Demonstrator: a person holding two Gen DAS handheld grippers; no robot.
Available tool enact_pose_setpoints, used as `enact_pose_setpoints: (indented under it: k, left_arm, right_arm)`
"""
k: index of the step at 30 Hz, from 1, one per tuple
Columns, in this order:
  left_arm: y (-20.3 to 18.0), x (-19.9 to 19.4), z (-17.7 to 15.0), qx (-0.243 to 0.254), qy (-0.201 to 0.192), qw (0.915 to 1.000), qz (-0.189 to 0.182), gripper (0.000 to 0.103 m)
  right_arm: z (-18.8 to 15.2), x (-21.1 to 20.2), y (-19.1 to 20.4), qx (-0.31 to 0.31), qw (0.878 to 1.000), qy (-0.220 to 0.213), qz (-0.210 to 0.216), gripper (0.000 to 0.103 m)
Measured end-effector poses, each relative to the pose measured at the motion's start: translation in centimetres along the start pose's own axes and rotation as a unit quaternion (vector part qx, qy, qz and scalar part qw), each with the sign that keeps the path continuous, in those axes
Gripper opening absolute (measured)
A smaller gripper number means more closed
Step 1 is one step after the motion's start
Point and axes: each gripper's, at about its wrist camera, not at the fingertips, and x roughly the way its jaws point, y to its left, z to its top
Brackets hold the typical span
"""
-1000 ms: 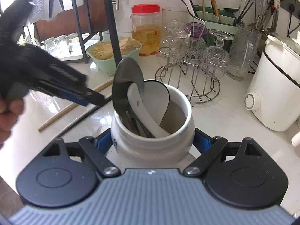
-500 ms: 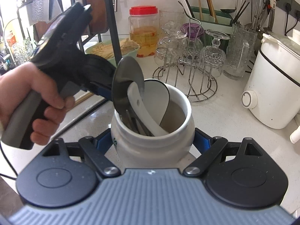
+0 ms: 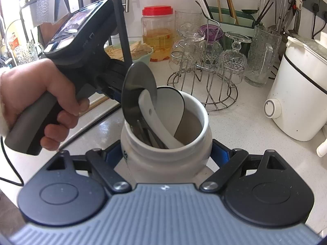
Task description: Organize utensils
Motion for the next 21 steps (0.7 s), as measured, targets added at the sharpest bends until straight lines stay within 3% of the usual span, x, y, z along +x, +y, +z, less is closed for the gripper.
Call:
enact_pose_setpoints:
  k: [4,6,7,8,15,19,21]
  left_arm:
    - [0.4,-0.2,-0.2,-0.009,0.0,1.0,-0.003,0.029]
    - [0.7,-0.7,-0.3,-0.015,-0.006,0.9998,-0.007,0.017]
    - [0.9,-1.2,-0.4,-0.017,-0.008,0.9998,-0.009,0.005]
    - [1.1,-1.4,-0.3,-0.02,-0.007,0.9997,-0.012,0.003]
    - [2.2,-1.6,-1.7,-0.038,0.004,0.9985,-0.04,0.003]
    - [3.1,-1.8,-2.7,-0.061,0.008,0.9945,-0.085,0.004]
    - [3.1,-1.9,-3.0,-0.061,0.002,0.9947,-0.083,0.004]
  right_arm:
    - [0.0,0.0,0.0,-0.001,1.0,0.001,0.0,0.091]
    - [0.0,0.0,0.1,-0.001,1.0,0.001,0.0,0.091]
    - [0.0,0.0,0.1,-0.001,1.0,0.001,0.0,0.091]
    - [-0.1,0.0,0.1,-0.002,1.0,-0.001,-0.001,0.091]
    - [-0.3,-0.1,0.1,-0.005,1.0,-0.008,-0.001,0.091]
    - [-0.2,-0.1,0.2,-0.005,1.0,-0.005,-0.003,0.091]
    - [-0.2,-0.1,0.2,-0.005,1.0,-0.004,-0.003,0.091]
